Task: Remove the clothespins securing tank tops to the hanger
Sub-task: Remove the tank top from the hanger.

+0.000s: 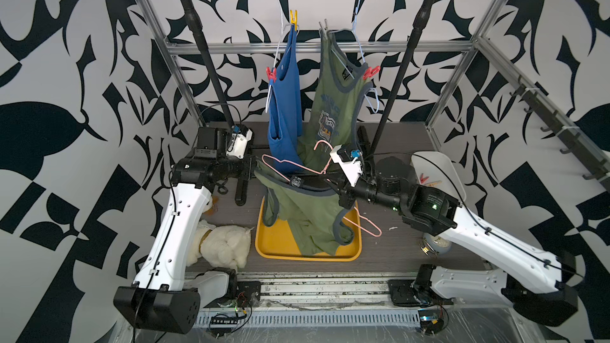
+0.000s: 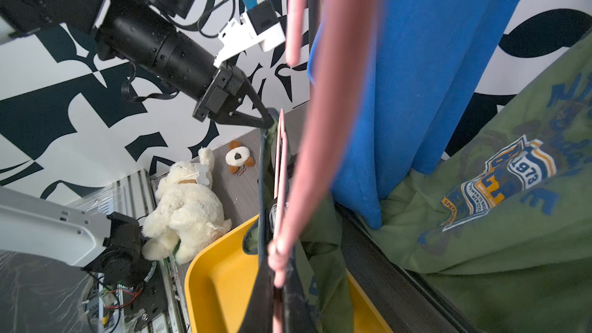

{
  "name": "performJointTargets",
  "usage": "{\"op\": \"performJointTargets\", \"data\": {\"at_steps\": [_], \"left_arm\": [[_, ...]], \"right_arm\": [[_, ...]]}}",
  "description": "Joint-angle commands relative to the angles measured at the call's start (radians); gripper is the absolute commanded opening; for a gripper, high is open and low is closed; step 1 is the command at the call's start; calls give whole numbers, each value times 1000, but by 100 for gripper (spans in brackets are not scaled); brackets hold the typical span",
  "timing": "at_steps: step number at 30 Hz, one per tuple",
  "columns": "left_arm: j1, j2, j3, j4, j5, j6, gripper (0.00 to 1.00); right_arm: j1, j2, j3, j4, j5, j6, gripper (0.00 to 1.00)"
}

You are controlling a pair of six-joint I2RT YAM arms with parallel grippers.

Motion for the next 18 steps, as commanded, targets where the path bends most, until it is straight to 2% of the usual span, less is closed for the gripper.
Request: {"op": "performJointTargets", "data": {"at_steps": [1, 9, 18], "left_arm": [[4, -35, -29, 4, 65, 30, 0], [4, -65, -60, -23, 94, 68, 0], [1, -82, -83, -51, 154, 102, 0]], "right_arm": [[5, 16, -7, 201, 41, -16, 0], [5, 70, -57, 424, 74, -10, 0], [-3, 196, -73, 629, 24, 16, 0]]}}
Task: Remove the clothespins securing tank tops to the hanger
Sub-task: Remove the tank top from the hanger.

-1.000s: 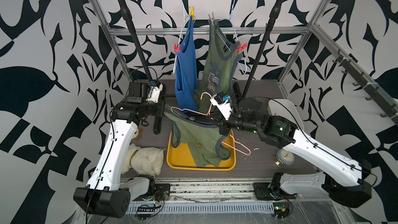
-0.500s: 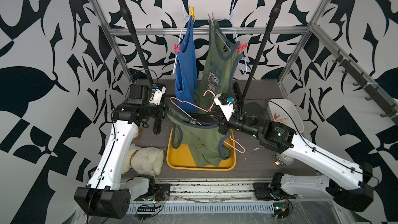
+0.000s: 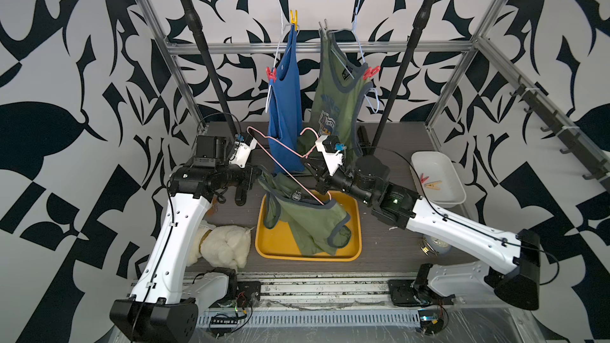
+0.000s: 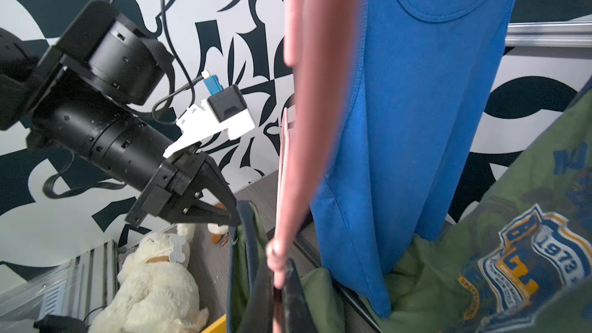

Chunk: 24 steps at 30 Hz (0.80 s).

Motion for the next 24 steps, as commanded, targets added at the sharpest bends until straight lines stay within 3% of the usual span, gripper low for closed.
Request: {"op": "performJointTargets", "data": {"at_steps": [1, 9, 14, 24], "left_arm": [[-2, -15, -21, -37, 57, 33, 0], [-35, -31, -64, -98, 166, 129, 0], [-77, -29, -97, -139, 152, 201, 0], [-111, 4, -77, -138, 171, 201, 0]], "right_arm": [[-5, 31, 10, 168, -25, 18, 0], [-20, 93, 47, 257, -15, 29, 0], [-36, 102, 75, 271, -53, 51, 0], [-74, 224, 147, 397, -142, 142, 0]]}}
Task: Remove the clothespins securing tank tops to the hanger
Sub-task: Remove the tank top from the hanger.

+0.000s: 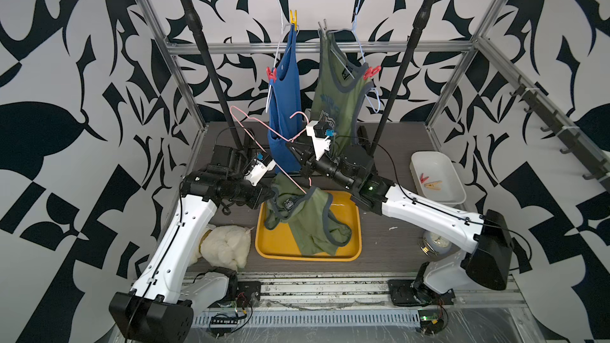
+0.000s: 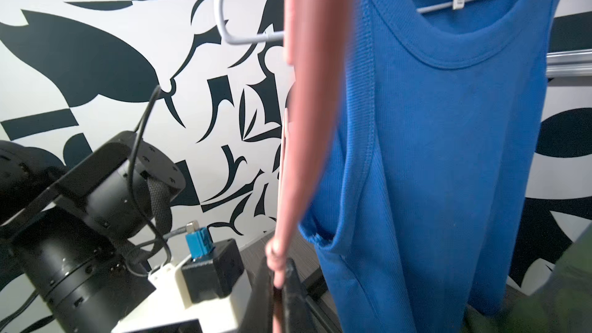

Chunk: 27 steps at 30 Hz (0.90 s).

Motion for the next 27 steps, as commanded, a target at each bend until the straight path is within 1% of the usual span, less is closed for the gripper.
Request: {"op": "performJointTargets", "data": {"at_steps": [1, 4, 6, 8, 10, 11, 12, 16, 20, 21, 23, 25, 27], "left_arm": [[-8, 11, 20, -23, 51, 10, 0], [-14, 18, 23, -26, 65, 6, 0], [-18, 22, 26, -31, 79, 7, 0], [-20, 20, 26, -36, 95, 7, 0], [-20, 11, 22, -35, 89, 9, 3], [-20, 7, 19, -36, 80, 10, 7], [-20, 5, 14, -35, 71, 14, 14], [-21, 0, -11, -32, 47, 28, 26], [-22, -6, -22, -45, 71, 58, 55], [-22, -5, -17, -52, 70, 65, 60], [-24, -4, 2, -66, 62, 71, 64], [-24, -5, 38, -94, 62, 81, 66], [-25, -10, 103, -143, 50, 108, 67]], "right_arm": [[-16, 37, 55, 134, -46, 63, 0], [-34, 90, 61, 226, -77, 132, 0], [-55, 128, 60, 306, -108, 213, 0], [-69, 152, 59, 351, -123, 266, 0], [-74, 166, 65, 363, -134, 285, 0], [-74, 170, 71, 349, -141, 283, 0], [-74, 168, 80, 325, -147, 276, 0], [-74, 131, 88, 226, -163, 234, 0], [-74, 78, 102, 96, -186, 176, 0], [-74, 66, 106, 60, -194, 165, 0], [-74, 41, 110, -7, -208, 145, 0], [-74, 18, 126, -90, -224, 121, 0], [-74, -12, 145, -196, -245, 95, 0]]}}
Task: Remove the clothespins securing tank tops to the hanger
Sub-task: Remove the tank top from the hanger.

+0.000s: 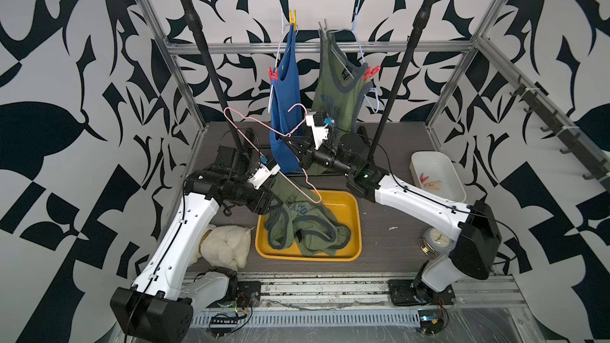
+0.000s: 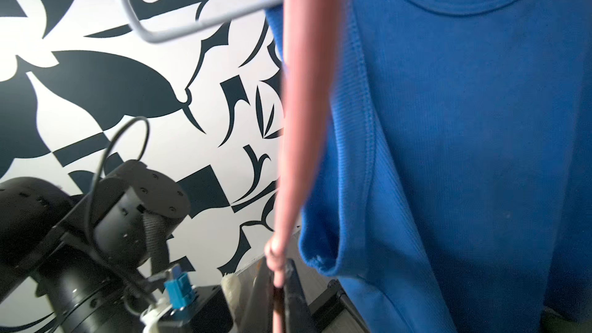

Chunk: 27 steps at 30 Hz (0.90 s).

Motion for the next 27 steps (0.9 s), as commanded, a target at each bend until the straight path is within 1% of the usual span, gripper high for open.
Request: {"op": "performJointTargets", "data": {"at_steps": [1, 6, 8, 11, 16, 18, 21, 24, 25, 27], "left_arm": [[-3, -24, 120, -95, -8, 52, 67], [0, -24, 323, -146, -89, 67, 70], [1, -8, 391, -121, -149, 38, 70], [2, 24, 466, -88, -201, 0, 71], [0, 73, 553, -61, -227, -49, 72], [2, 78, 575, -43, -264, -66, 72], [1, 76, 608, -13, -343, -95, 72], [2, 70, 630, 3, -385, -112, 72], [4, 69, 634, 7, -395, -120, 72], [9, 68, 636, 22, -425, -134, 72]], "right_arm": [[5, -76, 71, -173, -53, -71, 0], [5, -168, 137, -531, -110, -138, 0], [5, -210, 170, -706, -138, -161, 0], [5, -283, 198, -922, -132, -174, 0], [5, -422, 227, -1231, 58, -162, 0], [5, -468, 240, -1337, 149, -140, 0], [5, -497, 281, -1496, 310, -88, 0], [5, -516, 316, -1617, 468, -19, 0], [5, -520, 329, -1647, 541, -1, 0], [5, -532, 362, -1701, 630, 30, 0]]}}
